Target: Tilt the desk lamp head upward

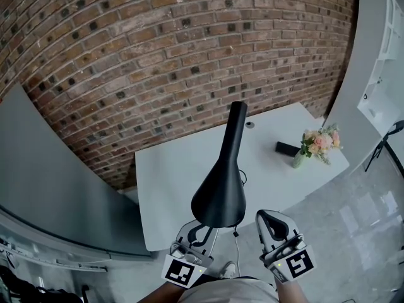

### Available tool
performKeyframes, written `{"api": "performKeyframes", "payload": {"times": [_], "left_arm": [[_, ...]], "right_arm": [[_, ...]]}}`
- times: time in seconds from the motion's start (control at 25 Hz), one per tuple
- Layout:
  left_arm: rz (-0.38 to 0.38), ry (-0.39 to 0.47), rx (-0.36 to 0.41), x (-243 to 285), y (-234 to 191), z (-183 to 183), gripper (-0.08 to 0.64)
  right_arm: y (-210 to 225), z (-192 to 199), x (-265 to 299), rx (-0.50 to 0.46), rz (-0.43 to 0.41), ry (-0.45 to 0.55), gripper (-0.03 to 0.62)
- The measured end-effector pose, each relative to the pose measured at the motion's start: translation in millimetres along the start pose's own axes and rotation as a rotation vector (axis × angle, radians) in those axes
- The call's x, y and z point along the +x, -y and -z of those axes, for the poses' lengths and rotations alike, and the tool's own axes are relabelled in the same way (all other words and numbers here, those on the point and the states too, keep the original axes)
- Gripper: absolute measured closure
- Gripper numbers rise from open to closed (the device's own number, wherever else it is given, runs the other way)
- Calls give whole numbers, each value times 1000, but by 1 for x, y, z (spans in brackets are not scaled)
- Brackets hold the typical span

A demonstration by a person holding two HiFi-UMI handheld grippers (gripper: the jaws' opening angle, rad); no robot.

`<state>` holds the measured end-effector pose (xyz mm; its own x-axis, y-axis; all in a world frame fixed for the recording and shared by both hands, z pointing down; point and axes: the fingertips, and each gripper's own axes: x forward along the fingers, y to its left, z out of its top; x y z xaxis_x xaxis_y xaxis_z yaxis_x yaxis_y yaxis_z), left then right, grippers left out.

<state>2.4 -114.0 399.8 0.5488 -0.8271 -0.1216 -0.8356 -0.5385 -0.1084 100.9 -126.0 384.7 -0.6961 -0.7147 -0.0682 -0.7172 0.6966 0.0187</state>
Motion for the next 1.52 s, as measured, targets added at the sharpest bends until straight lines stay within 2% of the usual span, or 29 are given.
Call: {"api": "performKeyframes", "payload": {"times": [1.52], "left_arm": [[31, 28, 11, -2, 5, -21, 554]], "right_arm": [[-3, -5, -3, -8, 13, 7, 578]]}}
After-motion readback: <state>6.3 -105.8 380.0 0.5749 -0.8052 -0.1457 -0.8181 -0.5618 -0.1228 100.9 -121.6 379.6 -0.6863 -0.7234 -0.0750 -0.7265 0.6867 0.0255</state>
